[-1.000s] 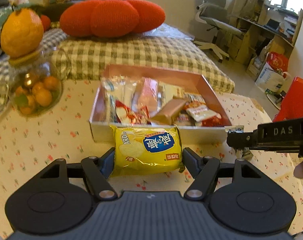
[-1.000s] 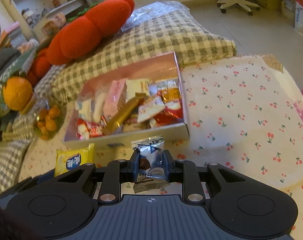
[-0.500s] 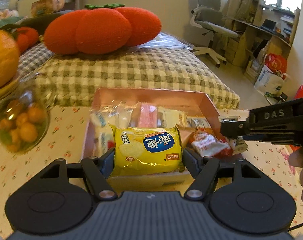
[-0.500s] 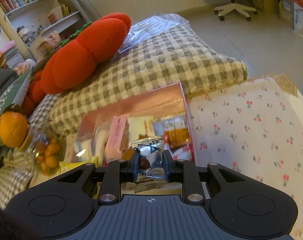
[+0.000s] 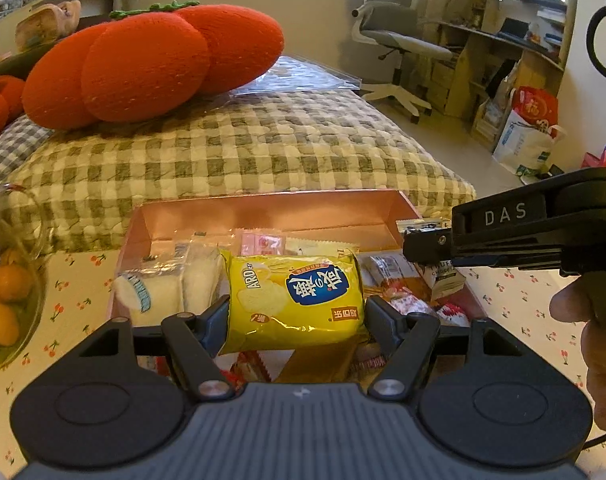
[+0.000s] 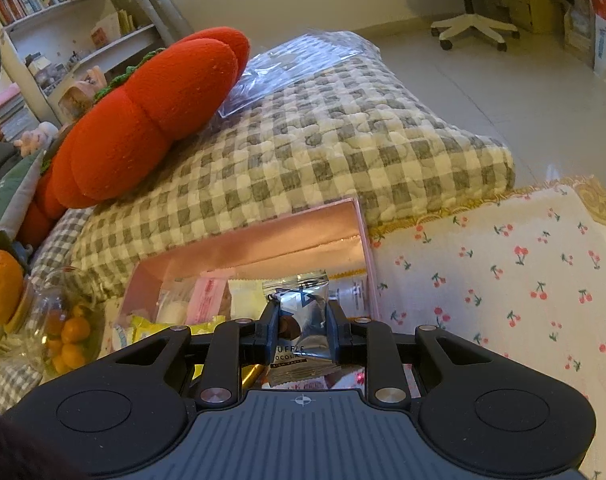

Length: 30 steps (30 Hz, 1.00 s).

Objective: Organize snacks

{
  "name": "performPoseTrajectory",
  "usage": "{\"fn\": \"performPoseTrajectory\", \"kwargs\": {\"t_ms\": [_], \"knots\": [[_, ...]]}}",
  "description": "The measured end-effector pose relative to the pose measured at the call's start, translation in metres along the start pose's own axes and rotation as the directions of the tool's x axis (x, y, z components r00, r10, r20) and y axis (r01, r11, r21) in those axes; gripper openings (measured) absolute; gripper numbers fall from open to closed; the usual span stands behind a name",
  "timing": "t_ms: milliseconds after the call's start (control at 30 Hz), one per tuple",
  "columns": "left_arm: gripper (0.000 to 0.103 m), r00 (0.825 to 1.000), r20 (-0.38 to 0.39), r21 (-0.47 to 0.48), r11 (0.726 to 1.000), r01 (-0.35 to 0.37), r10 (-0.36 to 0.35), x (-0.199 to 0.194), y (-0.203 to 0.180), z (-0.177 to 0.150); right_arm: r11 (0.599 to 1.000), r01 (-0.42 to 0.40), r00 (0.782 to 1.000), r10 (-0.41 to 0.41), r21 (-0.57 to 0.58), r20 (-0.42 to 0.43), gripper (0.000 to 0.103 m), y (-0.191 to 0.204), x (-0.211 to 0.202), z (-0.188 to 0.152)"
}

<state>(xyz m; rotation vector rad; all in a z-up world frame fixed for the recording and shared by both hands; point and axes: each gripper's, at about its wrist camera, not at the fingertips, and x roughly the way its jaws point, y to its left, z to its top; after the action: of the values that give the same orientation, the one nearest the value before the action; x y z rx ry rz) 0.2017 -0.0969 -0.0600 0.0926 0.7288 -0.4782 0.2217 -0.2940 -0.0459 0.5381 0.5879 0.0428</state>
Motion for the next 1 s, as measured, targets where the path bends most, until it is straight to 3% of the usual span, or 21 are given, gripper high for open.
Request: {"fn": "performPoseTrajectory", "kwargs": {"t_ms": [167, 233, 267, 333, 500, 700, 1000], "knots": [[0.073, 1.0, -0.006, 0.005, 1.0, 0.009, -0.009, 0.006, -0.003, 0.001, 1.0, 0.005, 1.0, -0.005, 0.002, 0.022, 0.029, -0.002, 0.002, 0.002], [0.088, 1.0, -0.001, 0.02, 1.0, 0.004, -0.004, 0.007, -0.006, -0.001, 1.0, 0.004, 1.0, -0.004, 0.013, 0.026, 0.04, -0.003, 0.001, 0.003], [0.091, 1.0, 0.008, 0.031, 1.0, -0.001, 0.0, 0.005, -0.008, -0.002, 1.0, 0.003, 1.0, -0.004, 0.024, 0.025, 0.055, -0.004, 0.001, 0.003], [0.092, 1.0, 0.018, 0.048, 0.999, -0.01, 0.009, 0.002, -0.011, -0.003, 0.999, 0.004, 1.0, -0.005, 0.037, 0.031, 0.062, -0.007, -0.002, 0.002], [0.096, 1.0, 0.008, 0.03, 0.999, -0.014, 0.014, -0.006, -0.012, -0.001, 0.999, 0.008, 1.0, -0.009, 0.042, 0.028, 0.063, -0.008, -0.011, 0.001], [0.098, 0.999, 0.003, 0.008, 0.999, -0.036, 0.036, -0.023, -0.012, -0.001, 0.999, 0.001, 0.999, -0.003, 0.054, 0.034, 0.074, -0.01, -0.033, -0.003], [0.101, 0.998, -0.015, -0.034, 0.997, -0.063, 0.062, -0.056, -0.013, -0.011, 0.999, 0.028, 0.999, -0.029, 0.046, 0.028, 0.081, -0.013, -0.067, -0.02]]}}
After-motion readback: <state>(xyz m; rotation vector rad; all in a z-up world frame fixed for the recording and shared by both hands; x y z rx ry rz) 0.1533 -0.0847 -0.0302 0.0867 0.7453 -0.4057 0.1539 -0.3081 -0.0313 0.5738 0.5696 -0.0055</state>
